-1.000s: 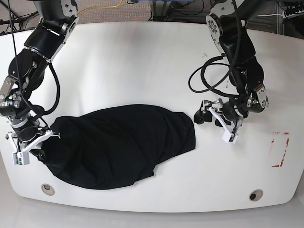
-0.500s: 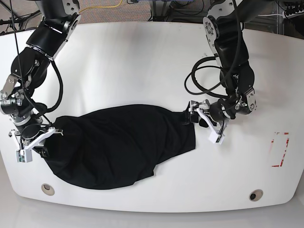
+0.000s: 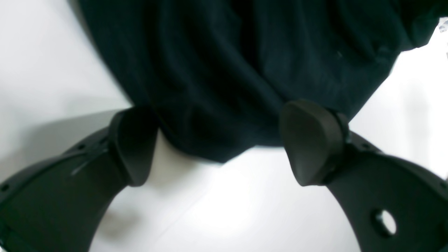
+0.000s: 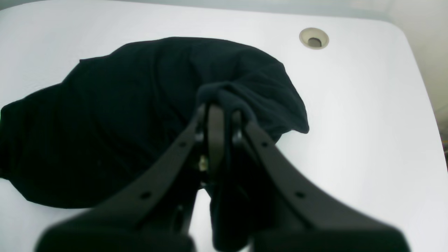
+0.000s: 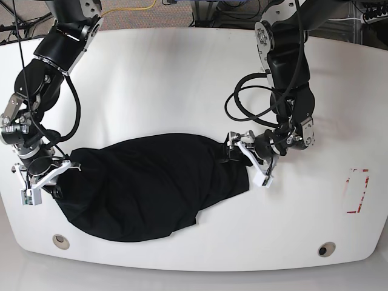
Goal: Fold the T-shirt properly
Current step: 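Move the left gripper to the shirt's free edge and grasp it, then lift the shirt with both grippers, stretching it between them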
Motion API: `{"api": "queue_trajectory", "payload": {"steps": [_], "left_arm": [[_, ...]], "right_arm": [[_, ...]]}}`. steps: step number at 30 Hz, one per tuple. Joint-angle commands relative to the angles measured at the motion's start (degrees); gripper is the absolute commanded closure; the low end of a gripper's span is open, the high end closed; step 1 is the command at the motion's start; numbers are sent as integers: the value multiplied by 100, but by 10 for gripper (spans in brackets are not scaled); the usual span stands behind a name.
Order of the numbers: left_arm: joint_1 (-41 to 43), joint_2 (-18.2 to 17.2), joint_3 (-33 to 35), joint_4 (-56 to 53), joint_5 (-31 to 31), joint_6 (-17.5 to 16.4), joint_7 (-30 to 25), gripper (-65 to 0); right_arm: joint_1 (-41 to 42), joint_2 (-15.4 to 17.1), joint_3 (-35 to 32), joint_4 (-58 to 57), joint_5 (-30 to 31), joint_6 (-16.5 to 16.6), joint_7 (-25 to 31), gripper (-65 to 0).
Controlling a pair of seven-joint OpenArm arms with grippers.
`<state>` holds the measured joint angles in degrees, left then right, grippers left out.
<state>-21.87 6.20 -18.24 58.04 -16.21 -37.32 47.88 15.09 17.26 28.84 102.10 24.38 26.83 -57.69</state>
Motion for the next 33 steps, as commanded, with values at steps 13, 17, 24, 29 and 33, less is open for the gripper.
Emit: {"api": "queue_trajectory", "payload": {"steps": [13, 17, 24, 29, 33], "left_arm": [[-560, 9, 53, -1158, -1, 545, -405, -540], [-560, 9, 53, -1132, -19, 765, -414, -496], [-560, 9, 53, -1132, -28, 1064, -414, -151], [-560, -26, 53, -1132, -28, 1293, -414, 0], [-560, -26, 44, -1123, -28, 1284, -414, 0]], "right_arm": [[122, 90, 21, 115, 98, 3, 156, -13], [122, 90, 21, 115, 98, 3, 165, -13], [122, 90, 21, 115, 98, 3, 165, -13], [122, 90, 21, 115, 98, 3, 165, -13], [122, 90, 21, 115, 98, 3, 165, -13]]}}
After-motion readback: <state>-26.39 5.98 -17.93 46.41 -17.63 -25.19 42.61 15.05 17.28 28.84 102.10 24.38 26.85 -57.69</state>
